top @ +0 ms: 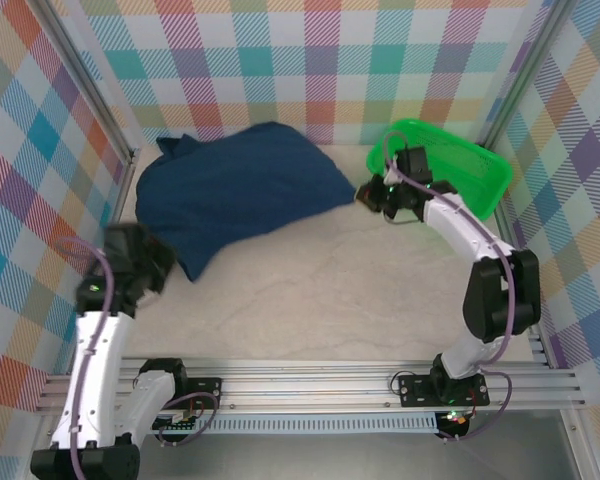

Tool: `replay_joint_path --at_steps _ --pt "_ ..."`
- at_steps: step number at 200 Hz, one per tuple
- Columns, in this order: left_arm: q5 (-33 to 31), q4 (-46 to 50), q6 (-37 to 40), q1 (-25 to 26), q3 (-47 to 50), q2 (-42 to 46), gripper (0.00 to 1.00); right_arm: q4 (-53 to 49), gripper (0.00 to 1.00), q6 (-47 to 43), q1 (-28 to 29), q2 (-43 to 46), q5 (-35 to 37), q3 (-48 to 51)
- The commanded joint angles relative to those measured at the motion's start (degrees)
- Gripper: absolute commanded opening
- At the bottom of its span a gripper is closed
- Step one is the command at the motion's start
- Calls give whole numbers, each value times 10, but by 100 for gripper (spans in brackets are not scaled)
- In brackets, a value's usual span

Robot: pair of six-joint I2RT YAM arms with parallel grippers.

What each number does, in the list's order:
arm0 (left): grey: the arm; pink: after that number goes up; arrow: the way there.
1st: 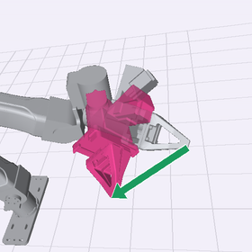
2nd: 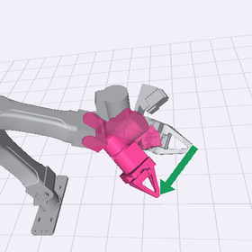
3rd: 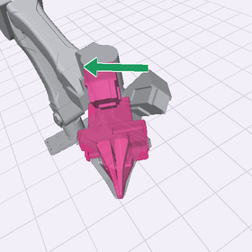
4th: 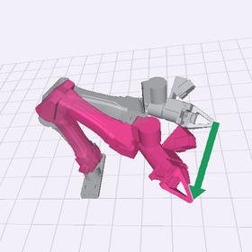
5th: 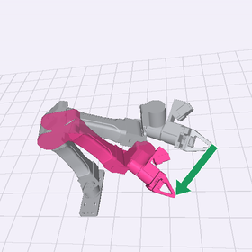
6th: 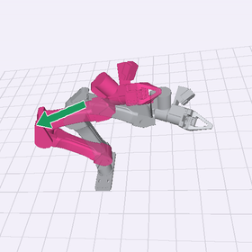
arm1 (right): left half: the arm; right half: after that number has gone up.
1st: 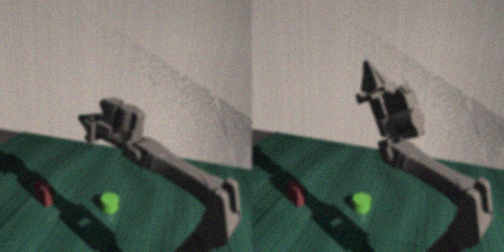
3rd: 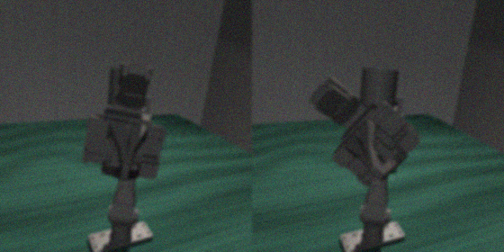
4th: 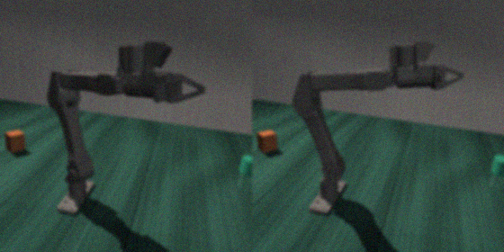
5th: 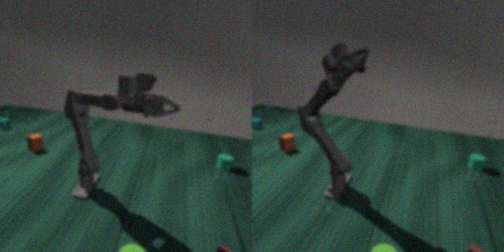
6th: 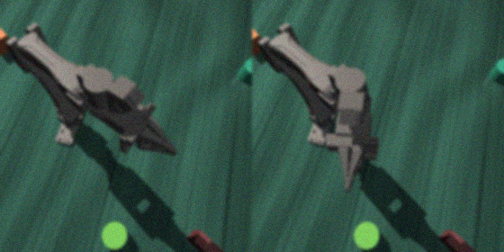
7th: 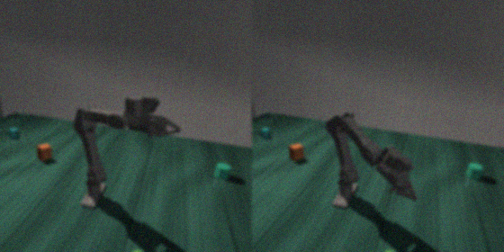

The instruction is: Fold and stack the t-shirts

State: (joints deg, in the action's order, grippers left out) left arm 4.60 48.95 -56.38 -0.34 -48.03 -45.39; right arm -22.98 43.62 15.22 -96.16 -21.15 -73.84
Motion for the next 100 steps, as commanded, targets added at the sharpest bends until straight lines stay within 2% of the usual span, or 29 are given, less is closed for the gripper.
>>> replay_joint_path --at_steps 1,17,32,61,100 --pt "45 -31 -104 38 139 62 0 -13 0 -23 18 -42 -11 37" --pt "38 -39 -129 58 212 88 0 -33 0 -37 26 -72 18 52" --pt "33 -22 -136 68 239 104 0 -65 0 -38 30 -85 57 60" --pt "23 16 -137 79 236 127 0 -110 0 -30 40 -63 126 85" --pt "6 31 -129 82 211 96 0 -159 0 -8 58 1 211 133"
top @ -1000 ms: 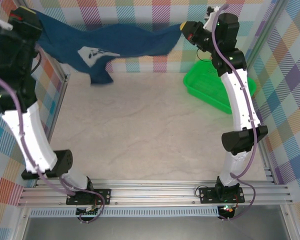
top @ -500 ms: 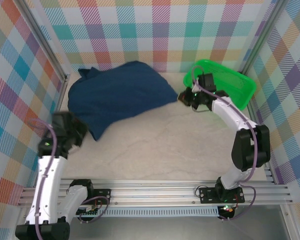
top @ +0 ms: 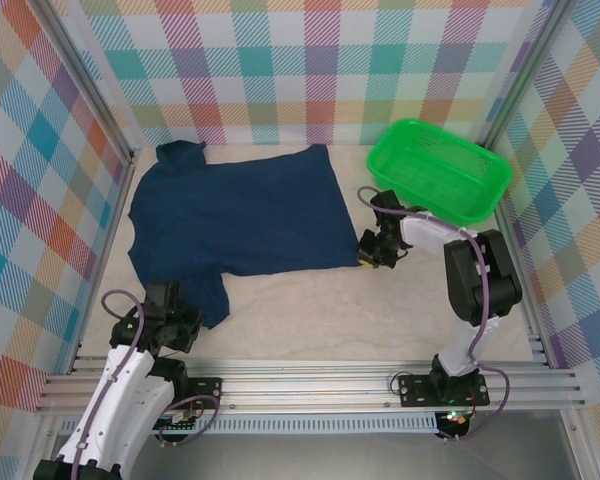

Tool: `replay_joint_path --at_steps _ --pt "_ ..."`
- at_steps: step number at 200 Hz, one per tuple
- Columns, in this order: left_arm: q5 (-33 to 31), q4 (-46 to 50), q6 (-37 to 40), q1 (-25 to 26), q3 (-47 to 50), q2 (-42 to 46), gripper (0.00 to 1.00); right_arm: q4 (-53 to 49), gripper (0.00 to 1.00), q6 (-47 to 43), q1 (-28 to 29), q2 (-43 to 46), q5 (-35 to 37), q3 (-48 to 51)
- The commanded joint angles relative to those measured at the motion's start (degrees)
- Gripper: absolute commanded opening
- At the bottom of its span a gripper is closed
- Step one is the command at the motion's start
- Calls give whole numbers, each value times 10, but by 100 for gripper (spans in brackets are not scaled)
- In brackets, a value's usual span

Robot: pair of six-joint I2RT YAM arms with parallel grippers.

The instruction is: Fold and stack the t-shirts

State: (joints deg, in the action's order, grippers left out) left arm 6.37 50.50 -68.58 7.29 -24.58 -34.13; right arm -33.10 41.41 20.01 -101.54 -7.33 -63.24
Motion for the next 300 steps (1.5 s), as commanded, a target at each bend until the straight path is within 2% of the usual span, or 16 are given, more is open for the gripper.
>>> replay_joint_path --at_steps 1,24,44,58,71,89,119,147,190,221,227,235,240,261,280,300 --pt "-12 16 -7 5 -24 -18 0 -59 0 15 10 57 75 29" --pt "-19 14 -2 9 -36 -47 0 -77 0 31 10 105 113 80" --pt "-16 5 4 16 -41 -71 0 -65 0 26 8 129 118 115" --pt "-22 10 -2 24 -42 -80 0 -63 0 24 8 115 102 116" --pt "-33 26 -18 31 -41 -76 0 -30 0 18 8 89 56 116" --pt "-62 61 -48 35 -38 -52 0 -20 0 9 10 47 40 87" --pt "-23 -3 -63 36 -19 -14 0 -70 4 5 10 37 90 37" --pt "-28 47 -58 40 -41 -17 0 -82 3 11 9 68 119 44" --pt "-34 61 -58 40 -29 -4 0 -88 3 12 9 61 133 46" --pt "-65 118 -38 40 -44 -23 0 -98 3 12 9 59 146 44" --pt "-69 124 -32 41 -49 -24 7 -97 5 12 9 60 147 45" --pt "-76 134 -27 42 -59 -23 22 -101 14 12 9 62 146 43" --pt "-83 140 -24 42 -69 -24 26 -105 18 12 9 62 146 42" --pt "-118 166 -5 46 -134 -34 35 -110 29 8 9 82 151 39" --pt "-151 194 29 48 -215 -79 46 -125 38 -3 10 104 161 22" --pt "-174 185 65 47 -272 -134 46 -123 42 -17 12 130 161 11"
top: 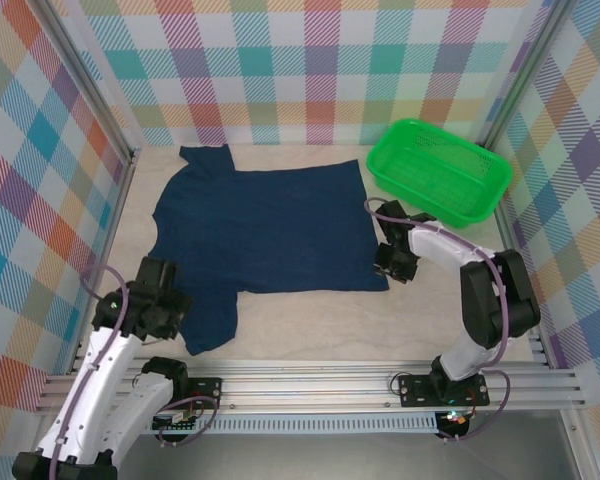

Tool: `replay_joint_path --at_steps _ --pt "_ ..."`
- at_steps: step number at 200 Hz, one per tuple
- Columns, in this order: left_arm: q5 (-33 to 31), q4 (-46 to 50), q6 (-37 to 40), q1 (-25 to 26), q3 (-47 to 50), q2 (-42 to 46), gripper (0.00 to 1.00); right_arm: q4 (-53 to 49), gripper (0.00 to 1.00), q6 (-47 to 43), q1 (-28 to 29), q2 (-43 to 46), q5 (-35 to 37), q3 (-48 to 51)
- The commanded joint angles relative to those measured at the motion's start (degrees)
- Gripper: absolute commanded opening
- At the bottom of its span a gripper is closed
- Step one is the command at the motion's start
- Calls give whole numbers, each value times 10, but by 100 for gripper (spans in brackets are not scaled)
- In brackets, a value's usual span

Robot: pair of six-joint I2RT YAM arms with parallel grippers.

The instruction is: Fold and stack the t-shirts

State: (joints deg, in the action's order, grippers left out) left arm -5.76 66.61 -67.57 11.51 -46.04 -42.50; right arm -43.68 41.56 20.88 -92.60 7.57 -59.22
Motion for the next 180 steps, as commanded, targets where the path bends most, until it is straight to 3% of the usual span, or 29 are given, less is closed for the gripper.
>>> replay_joint_path --at_steps 1,13,55,97,138,180 --pt "-53 21 57 4 -59 -54 45 -16 42 -19 4 42 12 -30" --pt "-35 -27 79 -14 -70 -99 40 12 42 -35 6 51 -13 -30" --pt "71 -278 109 -147 -112 -345 31 171 39 -78 10 12 -173 -25" --pt "72 -372 128 -188 -293 -616 28 204 38 -83 10 -78 -208 -82" --pt "44 -358 111 -206 -432 -792 29 196 38 -72 10 -157 -216 -144" --pt "-22 -294 93 -253 -431 -819 24 173 39 -72 13 -202 -240 -195"
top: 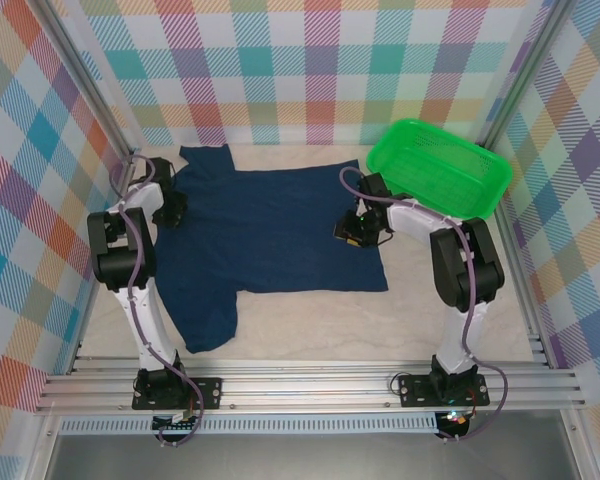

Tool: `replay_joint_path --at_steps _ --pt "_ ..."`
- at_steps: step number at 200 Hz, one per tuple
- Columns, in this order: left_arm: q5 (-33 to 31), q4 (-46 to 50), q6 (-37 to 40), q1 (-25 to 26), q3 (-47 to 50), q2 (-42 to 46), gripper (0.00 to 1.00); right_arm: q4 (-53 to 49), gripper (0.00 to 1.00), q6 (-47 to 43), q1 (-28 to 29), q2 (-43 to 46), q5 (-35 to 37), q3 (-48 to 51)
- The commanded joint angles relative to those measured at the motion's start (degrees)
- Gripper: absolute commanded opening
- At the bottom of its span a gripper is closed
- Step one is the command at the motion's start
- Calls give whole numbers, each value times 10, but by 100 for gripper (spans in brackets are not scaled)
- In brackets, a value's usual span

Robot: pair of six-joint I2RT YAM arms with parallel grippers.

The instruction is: Fold and stack the t-shirts

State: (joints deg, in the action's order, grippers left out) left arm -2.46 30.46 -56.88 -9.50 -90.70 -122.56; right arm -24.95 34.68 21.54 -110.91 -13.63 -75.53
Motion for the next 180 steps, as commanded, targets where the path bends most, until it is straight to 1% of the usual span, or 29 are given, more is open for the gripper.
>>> replay_joint_path --at_steps 1,17,34,36,40,59,68,75,89,101,104,112,122,145,162,180 --pt "-56 69 -14 -44 16 -18 24 -16 39 -4 6 -20 -28 -33" --pt "-57 77 -9 -64 35 -13 23 -38 40 -9 11 -41 -37 -60" --pt "-63 83 -1 -68 50 -5 23 -51 40 -13 20 -58 -34 -83" --pt "-65 84 0 -80 51 -4 23 -52 40 -13 20 -59 -34 -85" --pt "-69 87 -1 -85 53 -1 23 -53 41 -14 22 -63 -34 -90" --pt "-82 94 -7 -94 68 14 23 -67 41 -11 28 -81 -29 -116" --pt "-70 74 1 -95 74 20 24 -71 41 -10 30 -88 -26 -127" --pt "-46 59 12 -94 68 18 26 -74 41 -9 30 -93 -26 -136" --pt "-24 74 33 -84 24 12 31 -85 41 -9 31 -107 -21 -154" --pt "-36 89 44 -75 -1 29 37 -88 41 -9 32 -120 -12 -167" --pt "-39 92 47 -58 -5 35 39 -87 41 -8 32 -122 -12 -169" --pt "-44 98 48 -44 -8 53 41 -85 41 -5 32 -129 -8 -172" --pt "-39 103 46 -28 -1 73 41 -88 40 1 31 -140 2 -178" --pt "8 123 55 8 24 80 38 -100 38 5 29 -166 36 -189" --pt "33 121 62 24 47 63 35 -114 36 6 23 -182 48 -197" --pt "55 117 66 32 48 26 33 -130 35 8 12 -187 61 -201"
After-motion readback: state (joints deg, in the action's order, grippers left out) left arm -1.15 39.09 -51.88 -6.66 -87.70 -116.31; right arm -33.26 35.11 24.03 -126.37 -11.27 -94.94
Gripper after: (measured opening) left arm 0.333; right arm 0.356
